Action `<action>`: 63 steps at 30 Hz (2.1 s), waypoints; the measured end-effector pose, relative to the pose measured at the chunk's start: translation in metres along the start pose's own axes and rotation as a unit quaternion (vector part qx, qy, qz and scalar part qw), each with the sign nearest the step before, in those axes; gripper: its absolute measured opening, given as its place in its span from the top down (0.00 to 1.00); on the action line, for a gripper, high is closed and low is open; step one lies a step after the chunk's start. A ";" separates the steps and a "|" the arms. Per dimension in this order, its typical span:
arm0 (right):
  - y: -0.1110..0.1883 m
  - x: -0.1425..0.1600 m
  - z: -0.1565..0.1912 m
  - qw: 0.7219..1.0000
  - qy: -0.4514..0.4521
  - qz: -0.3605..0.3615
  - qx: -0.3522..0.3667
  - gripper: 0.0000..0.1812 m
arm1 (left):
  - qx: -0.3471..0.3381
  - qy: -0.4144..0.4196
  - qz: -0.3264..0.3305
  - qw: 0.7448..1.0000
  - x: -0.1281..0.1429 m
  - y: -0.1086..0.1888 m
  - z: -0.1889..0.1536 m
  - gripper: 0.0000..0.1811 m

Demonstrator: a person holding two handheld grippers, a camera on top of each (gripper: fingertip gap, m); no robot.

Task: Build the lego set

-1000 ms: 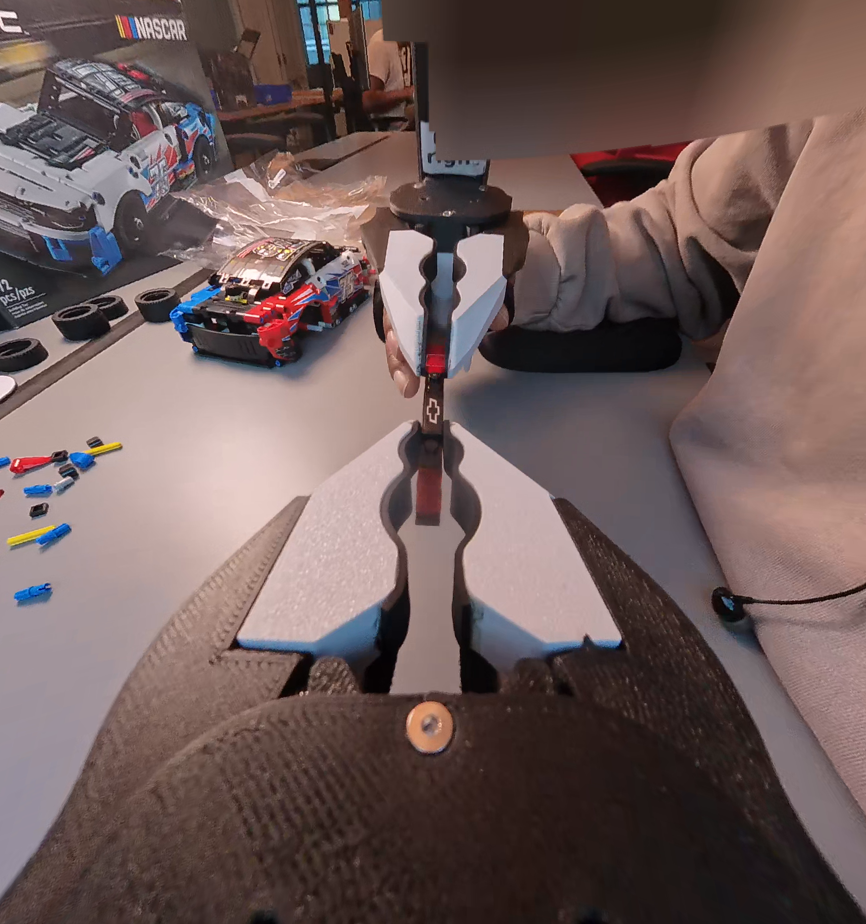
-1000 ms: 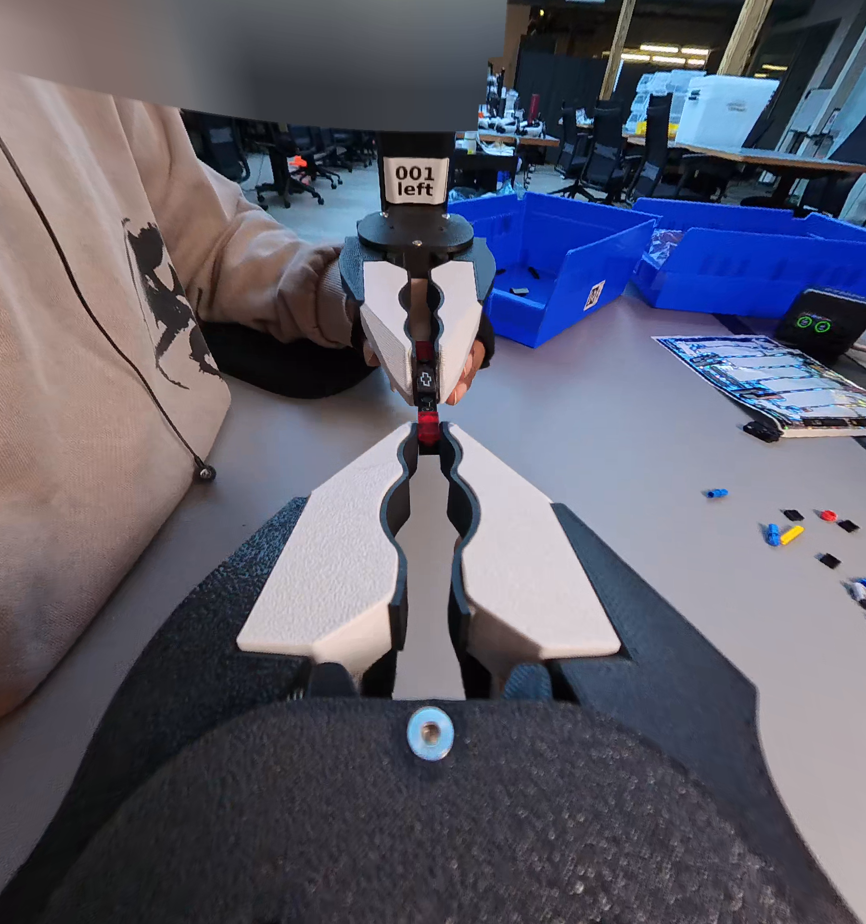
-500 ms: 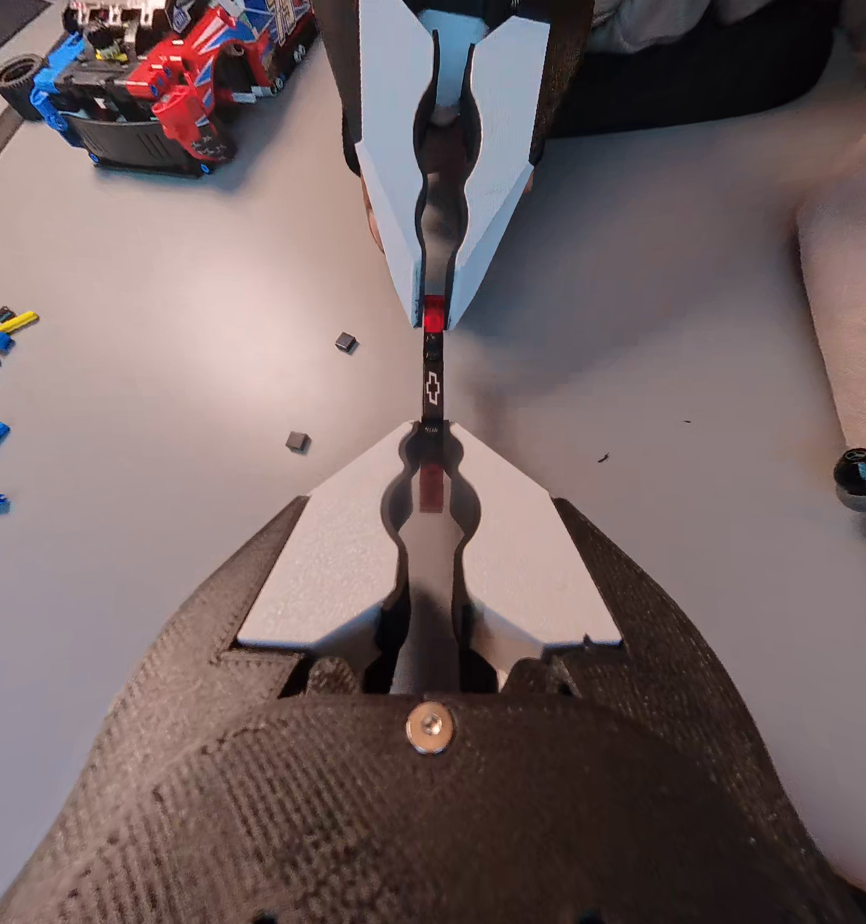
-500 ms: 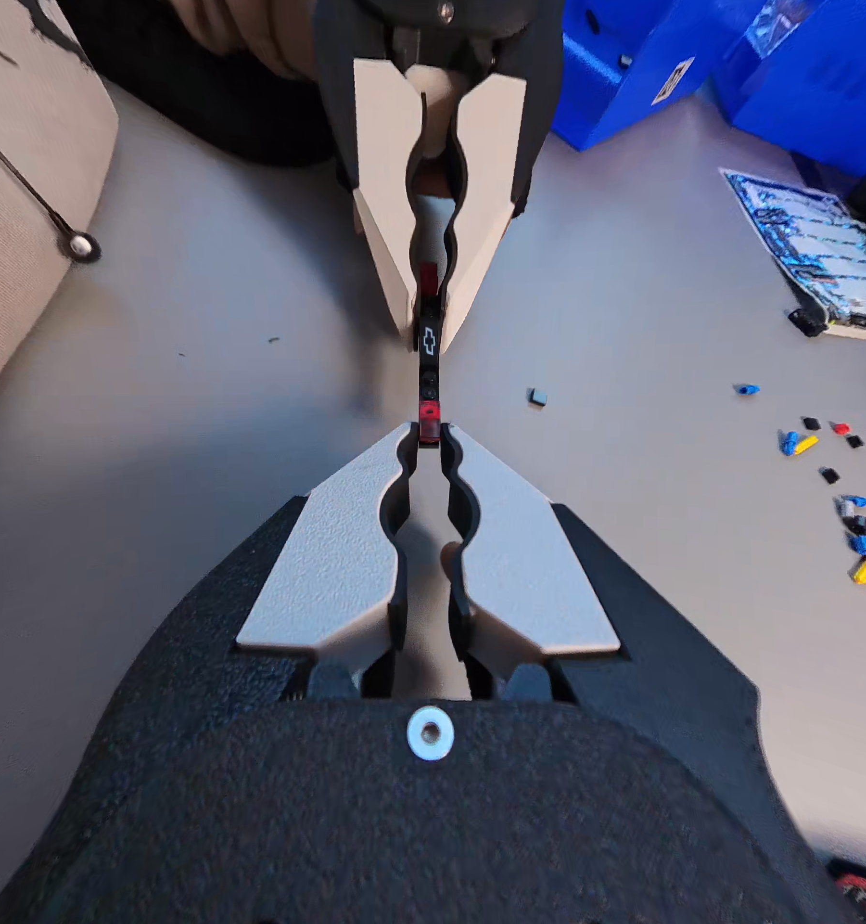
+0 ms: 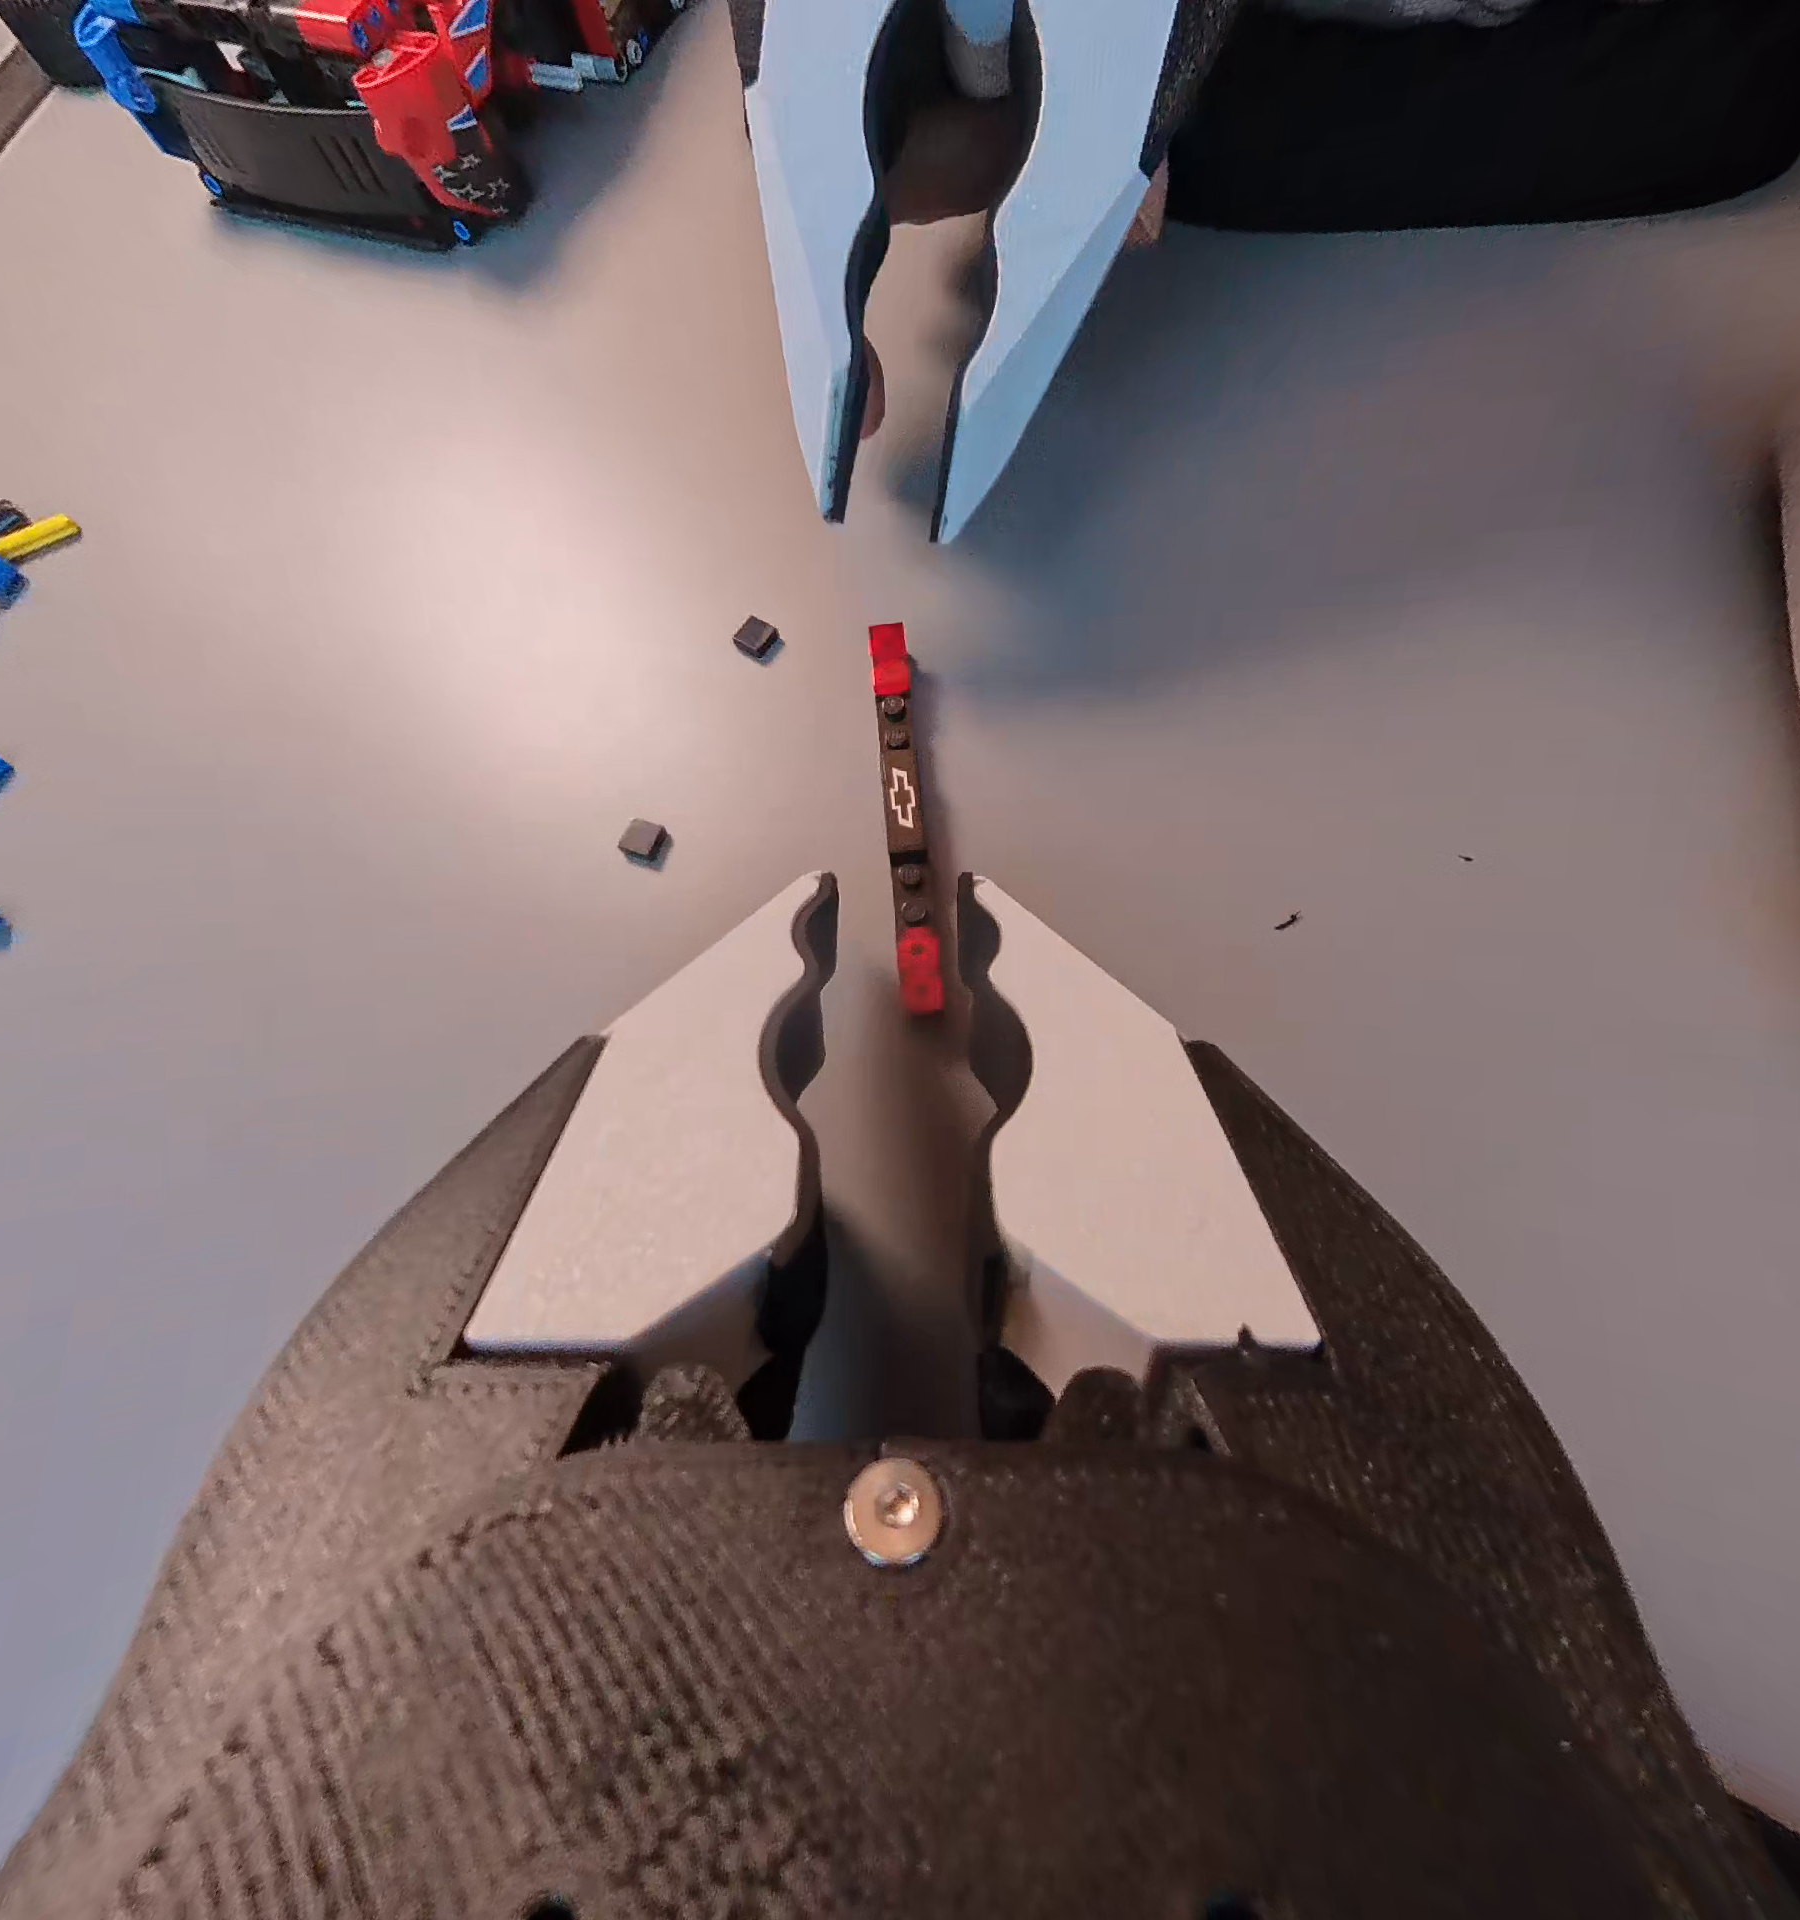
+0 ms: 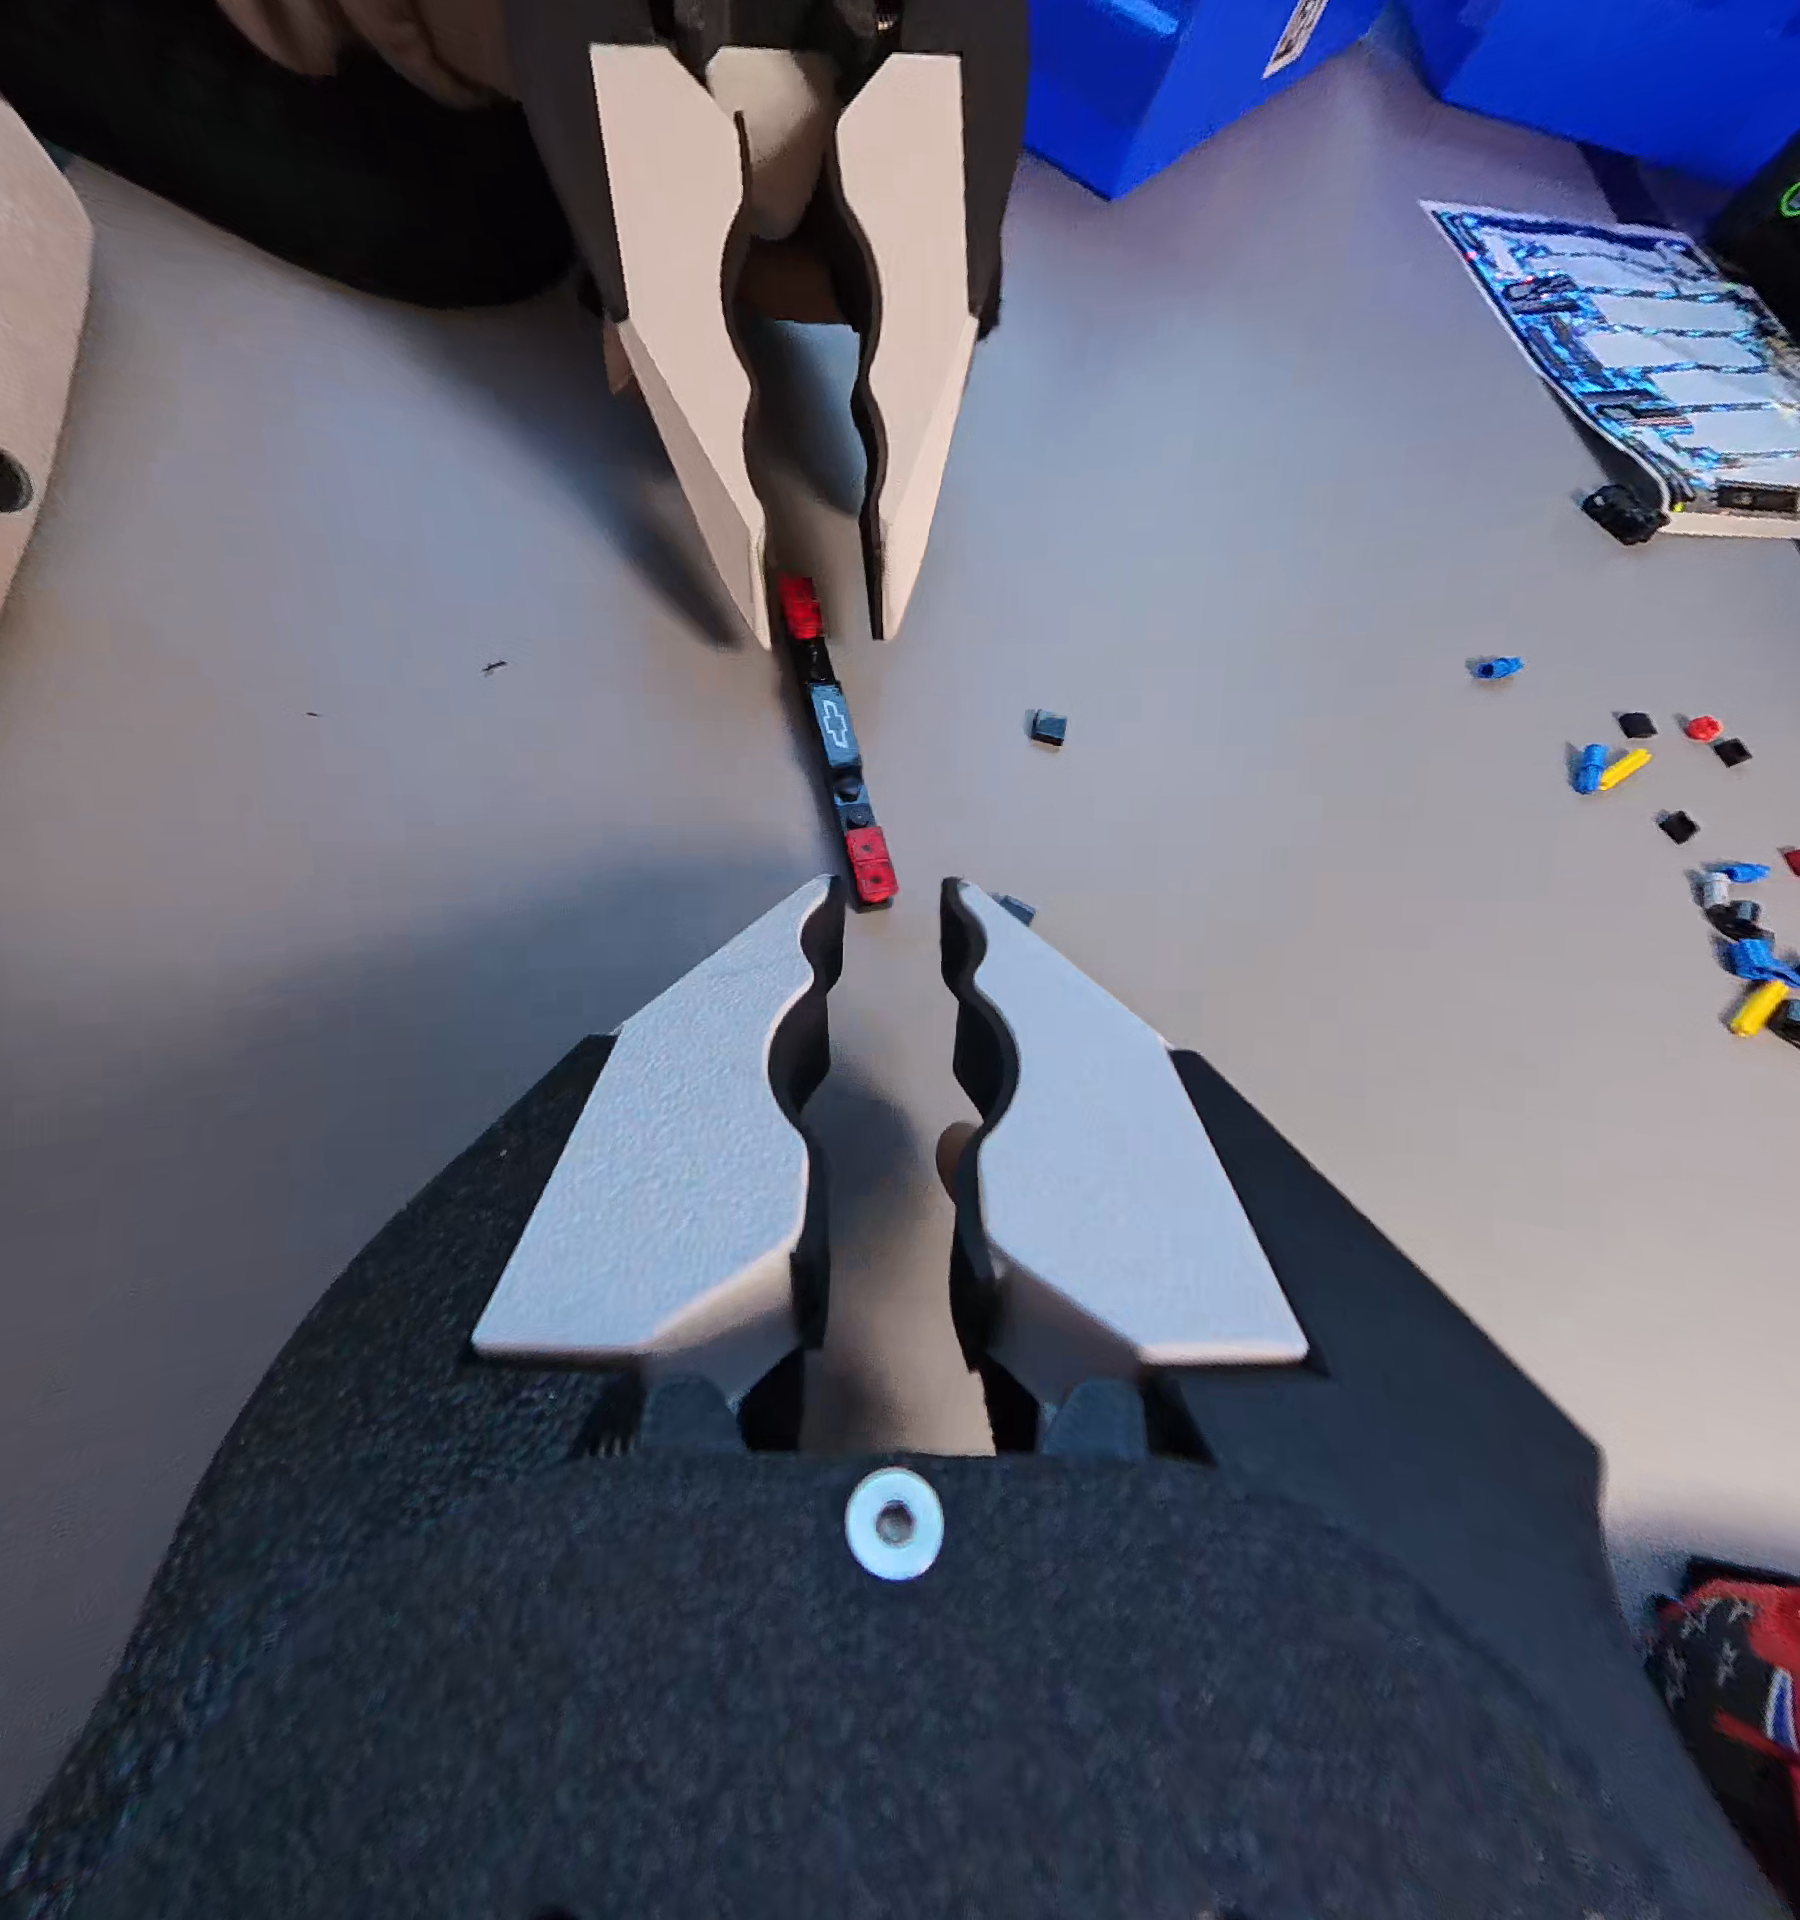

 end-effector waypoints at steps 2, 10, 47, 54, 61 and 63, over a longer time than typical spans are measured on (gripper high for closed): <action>0.001 0.000 -0.002 1.000 -0.004 -0.004 0.004 0.91 | 0.007 0.001 0.007 1.000 0.003 0.002 -0.001 0.88; -0.008 0.005 0.003 1.000 0.008 0.017 0.001 0.91 | 0.011 -0.018 0.023 1.000 0.008 0.001 -0.005 0.97; -0.026 0.004 -0.028 0.978 -0.114 0.165 0.053 0.95 | 0.020 0.040 0.024 0.999 0.006 -0.015 0.055 0.86; -0.027 0.002 -0.030 0.977 -0.112 0.178 0.032 0.96 | 0.056 0.034 0.050 0.997 0.007 -0.022 0.054 0.88; -0.028 0.003 -0.030 0.979 -0.111 0.169 0.032 0.97 | 0.060 0.026 0.051 0.997 0.006 -0.022 0.049 0.93; -0.028 0.003 -0.030 0.979 -0.109 0.168 0.034 0.97 | 0.060 0.028 0.052 0.996 0.006 -0.022 0.048 0.95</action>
Point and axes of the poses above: each gripper's, where its closed fingertips meet, y back along the fingers, x out of its underside, z = x × y across the jaws, the point moved 4 cm from there along y, back along the fingers, and after that the axes turned 10 degrees about -y, right-handed, at the moved point
